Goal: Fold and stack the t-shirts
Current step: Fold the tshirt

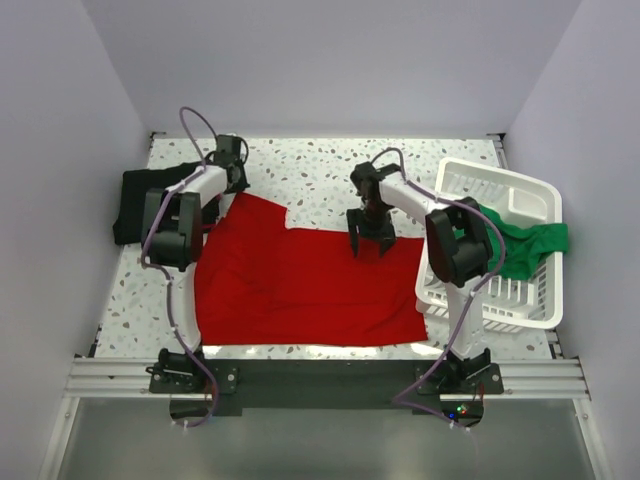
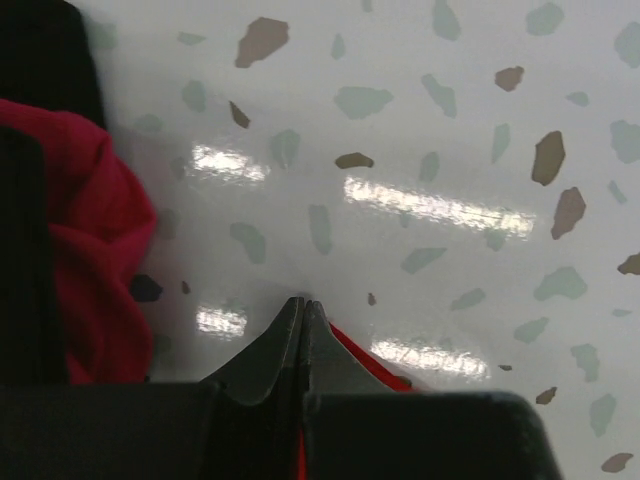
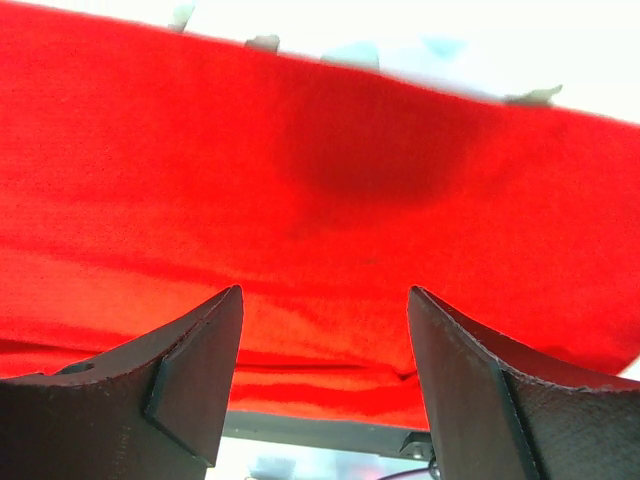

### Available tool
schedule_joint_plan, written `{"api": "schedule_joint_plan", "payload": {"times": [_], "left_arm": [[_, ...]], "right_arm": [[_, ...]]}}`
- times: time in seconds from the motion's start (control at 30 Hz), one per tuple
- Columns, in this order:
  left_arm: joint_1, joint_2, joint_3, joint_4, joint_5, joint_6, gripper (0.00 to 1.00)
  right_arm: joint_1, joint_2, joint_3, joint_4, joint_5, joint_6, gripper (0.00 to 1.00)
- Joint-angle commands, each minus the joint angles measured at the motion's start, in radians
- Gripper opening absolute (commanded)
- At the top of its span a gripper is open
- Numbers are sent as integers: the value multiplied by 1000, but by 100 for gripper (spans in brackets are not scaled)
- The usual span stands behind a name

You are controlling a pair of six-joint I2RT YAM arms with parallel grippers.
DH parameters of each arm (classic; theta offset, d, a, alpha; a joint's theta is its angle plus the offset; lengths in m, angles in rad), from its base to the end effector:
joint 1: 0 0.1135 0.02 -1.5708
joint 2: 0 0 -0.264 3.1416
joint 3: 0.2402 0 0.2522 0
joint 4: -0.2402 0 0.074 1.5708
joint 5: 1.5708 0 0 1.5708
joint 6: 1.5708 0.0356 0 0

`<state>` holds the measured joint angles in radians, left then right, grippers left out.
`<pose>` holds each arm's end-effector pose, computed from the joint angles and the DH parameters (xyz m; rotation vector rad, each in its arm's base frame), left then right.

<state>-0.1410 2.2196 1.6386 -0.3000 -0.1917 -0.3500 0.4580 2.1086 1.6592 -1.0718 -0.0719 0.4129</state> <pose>0.4827 -0.0617 0.1555 -0.3367 2.4065 0.0144 0.3643 0.1824 0.1785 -0.0732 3.1232 0.1345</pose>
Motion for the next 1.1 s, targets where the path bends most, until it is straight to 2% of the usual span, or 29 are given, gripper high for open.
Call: {"api": "schedule_joint_plan", "payload": {"times": [0.0, 0.5, 0.7, 0.77, 0.93, 1.07], "left_arm": [[44, -70, -6, 9, -23, 31, 0], [103, -104, -3, 2, -43, 75, 0], [103, -106, 9, 1, -23, 71, 0], [103, -107, 13, 1, -11, 69, 0], [103, -109, 17, 10, 43, 66, 0], [100, -112, 20, 9, 54, 62, 0]], "right_arm": [[5, 47, 51, 12, -9, -14, 70], [50, 258, 267, -23, -46, -51, 70], [44, 214, 319, -51, 13, -56, 71], [25, 192, 344, -71, 53, -49, 71], [-110, 123, 304, -51, 105, -14, 70], [-182, 151, 323, -65, 168, -22, 68]]}}
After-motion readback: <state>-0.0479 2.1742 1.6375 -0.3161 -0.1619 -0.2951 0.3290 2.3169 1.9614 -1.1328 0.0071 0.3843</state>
